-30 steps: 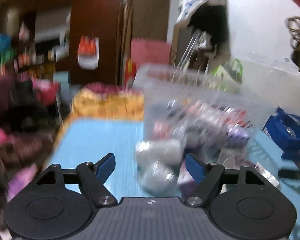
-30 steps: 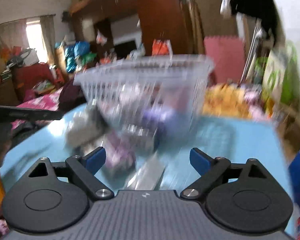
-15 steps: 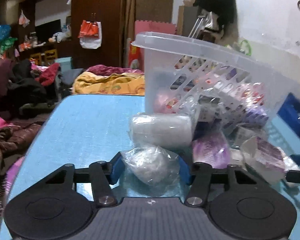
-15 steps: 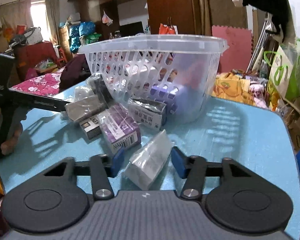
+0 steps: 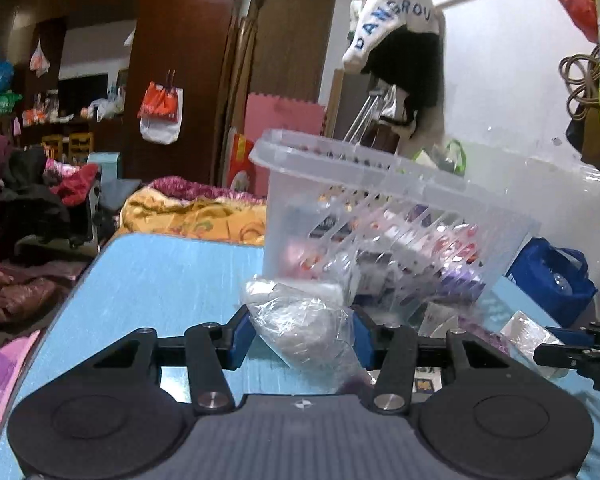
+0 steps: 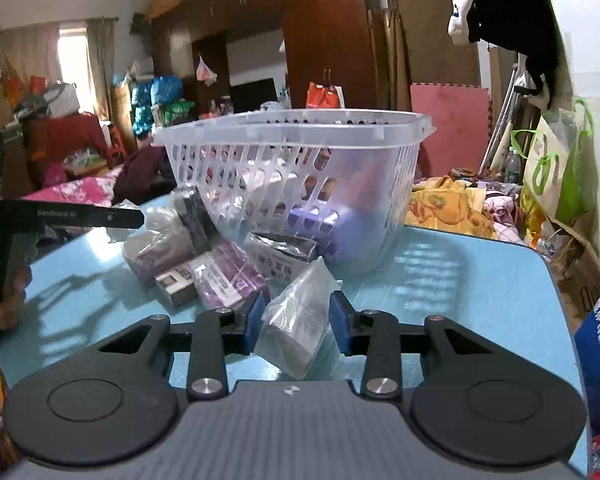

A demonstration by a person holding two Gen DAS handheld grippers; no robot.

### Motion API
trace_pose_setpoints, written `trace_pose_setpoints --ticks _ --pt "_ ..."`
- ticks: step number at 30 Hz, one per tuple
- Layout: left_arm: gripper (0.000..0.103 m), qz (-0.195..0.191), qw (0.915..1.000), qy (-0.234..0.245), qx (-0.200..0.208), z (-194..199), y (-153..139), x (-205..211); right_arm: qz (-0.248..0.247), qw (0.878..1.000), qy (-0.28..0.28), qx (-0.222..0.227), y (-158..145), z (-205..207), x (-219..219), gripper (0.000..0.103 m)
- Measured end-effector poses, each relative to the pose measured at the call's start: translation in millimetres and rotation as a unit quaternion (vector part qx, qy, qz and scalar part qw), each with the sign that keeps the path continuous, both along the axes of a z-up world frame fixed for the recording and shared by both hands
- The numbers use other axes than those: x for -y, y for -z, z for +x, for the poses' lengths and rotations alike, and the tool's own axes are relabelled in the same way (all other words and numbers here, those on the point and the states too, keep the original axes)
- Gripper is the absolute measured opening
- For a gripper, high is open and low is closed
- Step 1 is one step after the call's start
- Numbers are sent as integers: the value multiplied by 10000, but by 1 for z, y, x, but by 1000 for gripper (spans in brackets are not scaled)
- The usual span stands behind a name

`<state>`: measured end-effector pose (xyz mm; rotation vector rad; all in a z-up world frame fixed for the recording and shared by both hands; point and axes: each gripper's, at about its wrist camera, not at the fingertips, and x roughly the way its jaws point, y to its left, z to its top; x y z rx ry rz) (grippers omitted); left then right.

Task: Organize objects
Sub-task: 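Grasp the white clear bag with the left tool while the right grasps a clear packet, then release both bags into the white basket, then grasp wrapped dark box with left tool while right grasps purple box, drop both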

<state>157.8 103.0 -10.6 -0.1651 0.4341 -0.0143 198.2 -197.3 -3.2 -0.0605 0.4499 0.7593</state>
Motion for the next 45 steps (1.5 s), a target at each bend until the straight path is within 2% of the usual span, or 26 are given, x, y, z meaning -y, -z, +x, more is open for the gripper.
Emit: trace_pose_setpoints --ticks 2,6,11,14,18,22,23,24,25,26,28,29,30,32,34,38,40,44,45 --pt "54 -37 10000 61 58 -1 -2 1 239 9996 -92 -131 -5 3 5 40" --pt "54 -84 9994 237 250 -9 -11 7 603 9981 -119 -95 -23 3 13 40" --pt "54 -252 9972 344 613 -8 -54 12 917 9952 -111 322 -72 -2 8 40" --pt "54 -566 9940 751 556 15 -84 15 970 9939 -94 522 -108 10 -9 40" --pt "54 -436 9961 702 321 62 -110 33 592 9967 70 548 -127 43 -50 40" --pt "57 -308 9988 369 11 105 -105 39 287 9979 296 503 -120 77 -75 42" --pt "65 -267 9994 219 -23 112 -102 37 300 9972 388 557 -118 81 -76 43" --pt "68 -232 9996 99 -127 120 -98 33 276 9968 467 588 -116 83 -75 55" --pt "68 -247 9994 76 -209 122 -94 29 259 9967 496 580 -115 82 -73 74" --pt "68 -331 9992 93 -215 119 -90 24 283 9969 463 561 -114 79 -68 82" --pt "69 -564 9979 292 135 97 -87 14 293 9972 290 623 -112 63 -60 86" --pt "74 -603 9972 352 261 86 -87 12 247 9971 242 675 -112 54 -57 88" --pt "78 -533 9974 358 314 75 -87 13 263 9969 238 707 -111 45 -53 92" --pt "79 -127 9990 284 311 53 -84 21 444 9965 -39 711 -105 21 -42 103" --pt "85 172 9989 296 321 28 -72 28 311 9978 -269 522 -89 9 -42 103" --pt "86 216 9988 430 -124 7 -32 31 -465 9978 -461 120 -36 3 -61 103" --pt "86 267 9982 405 -351 7 -13 27 -617 9958 -626 -252 -15 9 -71 90" --pt "86 263 9980 284 -509 11 0 19 -772 9943 -600 -434 4 16 -81 87" --pt "86 209 9976 355 -561 14 1 19 -811 9941 -582 -423 6 17 -83 81"
